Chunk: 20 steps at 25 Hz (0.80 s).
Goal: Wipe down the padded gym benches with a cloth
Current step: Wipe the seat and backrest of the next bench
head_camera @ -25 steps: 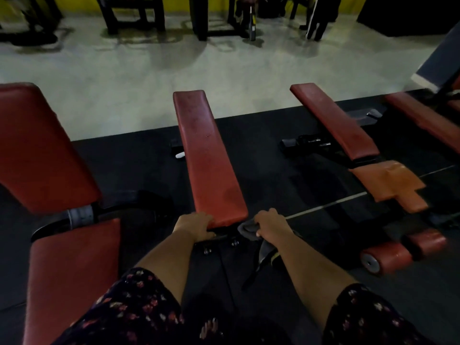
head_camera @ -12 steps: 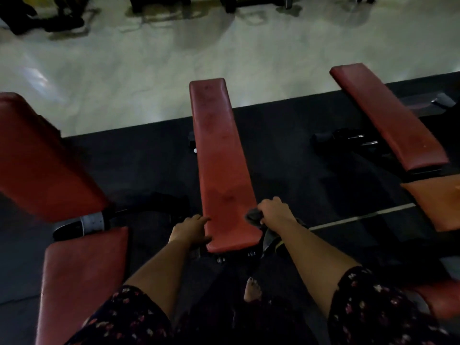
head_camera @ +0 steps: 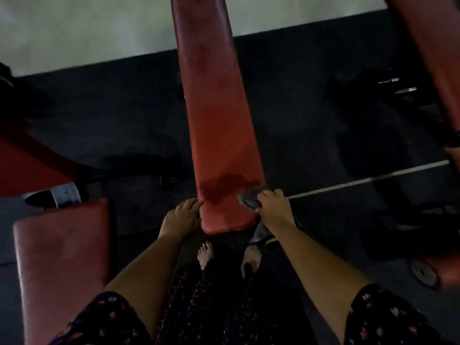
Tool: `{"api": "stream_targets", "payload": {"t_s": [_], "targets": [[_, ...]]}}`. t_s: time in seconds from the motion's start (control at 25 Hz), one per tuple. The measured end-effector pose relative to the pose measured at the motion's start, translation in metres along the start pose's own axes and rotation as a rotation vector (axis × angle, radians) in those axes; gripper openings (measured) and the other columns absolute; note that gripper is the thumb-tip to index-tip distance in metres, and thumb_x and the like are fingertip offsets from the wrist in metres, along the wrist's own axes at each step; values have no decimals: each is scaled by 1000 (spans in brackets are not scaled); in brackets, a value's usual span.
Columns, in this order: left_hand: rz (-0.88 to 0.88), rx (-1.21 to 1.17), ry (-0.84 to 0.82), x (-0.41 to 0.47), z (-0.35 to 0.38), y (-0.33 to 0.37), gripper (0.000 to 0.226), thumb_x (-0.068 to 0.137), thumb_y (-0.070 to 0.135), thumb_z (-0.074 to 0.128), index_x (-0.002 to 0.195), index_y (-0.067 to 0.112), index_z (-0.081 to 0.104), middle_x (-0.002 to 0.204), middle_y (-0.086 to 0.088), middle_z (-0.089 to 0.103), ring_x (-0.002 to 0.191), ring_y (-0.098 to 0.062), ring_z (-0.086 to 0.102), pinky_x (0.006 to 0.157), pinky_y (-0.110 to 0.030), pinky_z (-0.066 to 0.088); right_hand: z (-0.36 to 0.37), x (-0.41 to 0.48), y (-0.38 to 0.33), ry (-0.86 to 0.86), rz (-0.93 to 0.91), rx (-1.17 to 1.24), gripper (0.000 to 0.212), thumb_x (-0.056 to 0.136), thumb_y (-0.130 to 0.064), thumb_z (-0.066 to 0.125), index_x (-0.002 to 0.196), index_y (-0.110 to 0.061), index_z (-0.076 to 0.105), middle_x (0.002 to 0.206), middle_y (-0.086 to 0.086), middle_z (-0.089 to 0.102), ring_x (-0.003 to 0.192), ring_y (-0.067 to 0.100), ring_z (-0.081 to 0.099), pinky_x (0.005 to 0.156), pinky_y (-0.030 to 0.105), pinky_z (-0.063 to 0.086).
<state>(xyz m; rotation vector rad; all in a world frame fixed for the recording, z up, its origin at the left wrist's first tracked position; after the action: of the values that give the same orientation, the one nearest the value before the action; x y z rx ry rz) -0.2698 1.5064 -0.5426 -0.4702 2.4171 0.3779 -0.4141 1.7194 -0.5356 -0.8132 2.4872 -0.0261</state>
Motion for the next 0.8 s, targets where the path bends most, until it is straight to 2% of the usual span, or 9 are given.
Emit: {"api": "stream_targets", "payload": {"t_s": [0.16,0.24,0.36,0.4,0.48,0.56,0.64,0.72,0.8], "targets": [[-48,-197,86,50,15,-15,56,104,40,37,156,30,19,162,4,19,140,-25,35,104,-46,39,30,26,-3,234,71,171,26,87,-21,67,110,-11,61,115,9,60,103,37,51,80,47,46],[67,-141,196,63,28,-21,54,104,31,41,155,24,25,161,-3,24,141,-29,36,106,-50,42,52,26,-5,261,61,159,43,79,-28,74,118,-16,59,123,10,58,106,43,52,78,51,47],[329,124,409,86,36,-39,53,96,24,48,147,14,39,152,-12,41,139,-34,41,108,-56,40,80,20,-8,135,191,157,83,76,-50,68,147,-45,25,158,7,19,138,45,22,96,65,36],[356,151,409,95,35,-43,53,96,25,49,147,14,40,153,-12,40,140,-33,40,110,-55,38,87,23,-5,94,223,230,91,77,-51,68,148,-51,12,161,7,6,141,45,16,100,65,36],[345,120,360,111,26,-45,54,100,35,37,150,17,37,158,-9,32,146,-29,30,117,-50,29,91,31,3,45,196,326,96,81,-43,70,148,-55,2,161,5,-2,139,43,20,98,62,42],[331,81,307,128,18,-43,58,100,44,26,154,21,29,162,-6,21,150,-25,18,120,-46,18,87,30,12,43,102,272,95,82,-33,72,147,-55,6,161,7,4,134,42,28,95,59,46],[352,104,264,143,12,-44,57,102,40,28,156,22,24,164,-5,14,151,-24,12,122,-45,16,88,21,23,116,26,151,92,79,-26,75,146,-52,17,158,11,16,127,43,37,89,57,51],[395,150,215,154,7,-50,56,104,31,33,157,21,18,164,-8,11,152,-25,9,122,-45,18,88,8,28,167,125,170,91,78,-23,76,147,-48,22,156,12,20,123,44,41,85,55,53],[437,171,191,159,4,-56,57,104,27,36,157,21,15,165,-9,9,152,-25,7,122,-44,18,93,-4,13,164,330,269,93,80,-26,75,149,-48,17,158,12,14,124,44,40,88,52,52]]}}
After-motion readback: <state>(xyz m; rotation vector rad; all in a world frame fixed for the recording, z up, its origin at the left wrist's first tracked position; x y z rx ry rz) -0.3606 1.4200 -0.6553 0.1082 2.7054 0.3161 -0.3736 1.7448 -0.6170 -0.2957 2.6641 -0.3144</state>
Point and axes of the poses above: each hand's wrist, its own x-axis towards the middle knuckle, its own z-axis out of the palm, y = z × x, the point moved 1 cm from there along x, towards the middle knuckle
